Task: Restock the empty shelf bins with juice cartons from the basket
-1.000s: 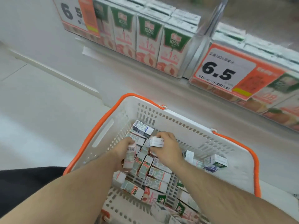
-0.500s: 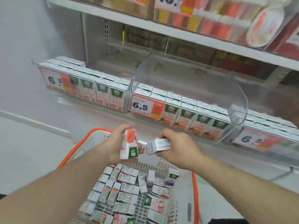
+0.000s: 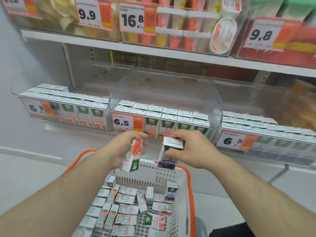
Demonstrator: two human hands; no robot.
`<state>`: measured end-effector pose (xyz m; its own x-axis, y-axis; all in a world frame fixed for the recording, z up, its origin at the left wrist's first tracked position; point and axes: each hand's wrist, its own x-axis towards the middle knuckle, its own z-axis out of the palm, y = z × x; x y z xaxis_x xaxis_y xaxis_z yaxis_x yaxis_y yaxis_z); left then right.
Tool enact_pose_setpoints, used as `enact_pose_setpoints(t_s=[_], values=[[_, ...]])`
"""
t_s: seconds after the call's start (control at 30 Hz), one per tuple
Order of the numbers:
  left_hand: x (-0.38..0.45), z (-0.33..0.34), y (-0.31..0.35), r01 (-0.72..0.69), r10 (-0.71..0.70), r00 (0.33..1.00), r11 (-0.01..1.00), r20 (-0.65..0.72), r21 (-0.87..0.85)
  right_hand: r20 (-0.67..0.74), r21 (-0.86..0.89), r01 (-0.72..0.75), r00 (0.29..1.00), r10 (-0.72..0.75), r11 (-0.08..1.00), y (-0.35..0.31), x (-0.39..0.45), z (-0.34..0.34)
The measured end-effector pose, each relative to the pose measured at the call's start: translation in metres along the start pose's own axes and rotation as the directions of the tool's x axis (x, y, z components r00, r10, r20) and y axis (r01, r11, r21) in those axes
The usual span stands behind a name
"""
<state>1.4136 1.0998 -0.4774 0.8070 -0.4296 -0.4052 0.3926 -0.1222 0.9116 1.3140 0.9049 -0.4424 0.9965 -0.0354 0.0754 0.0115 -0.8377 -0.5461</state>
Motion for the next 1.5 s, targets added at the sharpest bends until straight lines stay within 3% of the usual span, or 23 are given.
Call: enact_pose_setpoints(t_s=[0.07,0.13,0.23,0.3,0.5,0.63,0.73,0.83,0.93,1.03,1.1,1.2,1.33,1.4,1.5], values=[[-0.004,0.018,0.01,-0.094,0.096,0.995,0.983,-0.007,0.159,-0.047,0.031,0.013,0.999,-0.011,0.999,0.005,-0.003,-0.014],[-0.009,0.034,0.019,-0.223,0.209,0.975,0.901,0.077,0.372,-0.12,0.087,-0.002,0.993,0.012,0.996,0.012,-0.006,-0.026],[-0.009,0.049,0.023,-0.375,0.239,0.927,0.589,0.289,0.716,-0.237,0.175,0.002,0.971,0.04,0.985,0.024,-0.013,-0.041],[-0.006,0.058,0.017,-0.402,0.259,0.913,0.432,0.316,0.808,-0.273,0.211,0.026,0.961,0.033,0.977,0.029,-0.018,-0.05],[-0.003,0.094,0.02,-0.497,0.545,0.811,0.452,0.212,0.741,-0.327,0.458,0.189,0.944,-0.033,0.869,0.037,-0.022,-0.067],[-0.004,0.117,0.028,-0.556,0.639,0.745,0.434,0.193,0.708,-0.398,0.59,0.183,0.913,0.085,0.786,0.043,-0.024,-0.075],[-0.003,0.139,0.033,-0.557,0.643,0.742,0.433,0.19,0.709,-0.444,0.635,0.121,0.865,0.233,0.763,0.048,-0.028,-0.08],[-0.006,0.17,0.035,-0.567,0.629,0.749,0.448,0.207,0.691,-0.545,0.711,0.145,0.732,0.408,0.688,0.057,-0.037,-0.092],[-0.01,0.202,0.036,-0.532,0.609,0.767,0.424,0.204,0.733,-0.68,0.681,0.116,0.466,0.566,0.723,0.082,-0.046,-0.119],[-0.008,0.221,0.031,-0.469,0.583,0.791,0.384,0.185,0.796,-0.765,0.613,-0.015,0.24,0.597,0.79,0.12,-0.051,-0.147],[-0.004,0.228,0.023,-0.431,0.553,0.816,0.385,0.17,0.816,-0.805,0.541,-0.163,0.184,0.564,0.825,0.143,-0.052,-0.162],[0.001,0.234,0.012,-0.388,0.51,0.847,0.402,0.149,0.83,-0.806,0.419,-0.407,0.243,0.539,0.811,0.175,-0.043,-0.176],[0.004,0.242,0.008,-0.365,0.498,0.859,0.437,0.116,0.822,-0.696,0.2,-0.681,0.408,0.591,0.705,0.203,-0.027,-0.179],[0.005,0.245,0.007,-0.369,0.506,0.856,0.46,0.103,0.807,-0.608,0.077,-0.746,0.491,0.624,0.662,0.208,-0.02,-0.18],[0.007,0.244,0.006,-0.381,0.517,0.85,0.47,0.101,0.796,-0.475,0.001,-0.792,0.537,0.697,0.611,0.216,-0.011,-0.179]])
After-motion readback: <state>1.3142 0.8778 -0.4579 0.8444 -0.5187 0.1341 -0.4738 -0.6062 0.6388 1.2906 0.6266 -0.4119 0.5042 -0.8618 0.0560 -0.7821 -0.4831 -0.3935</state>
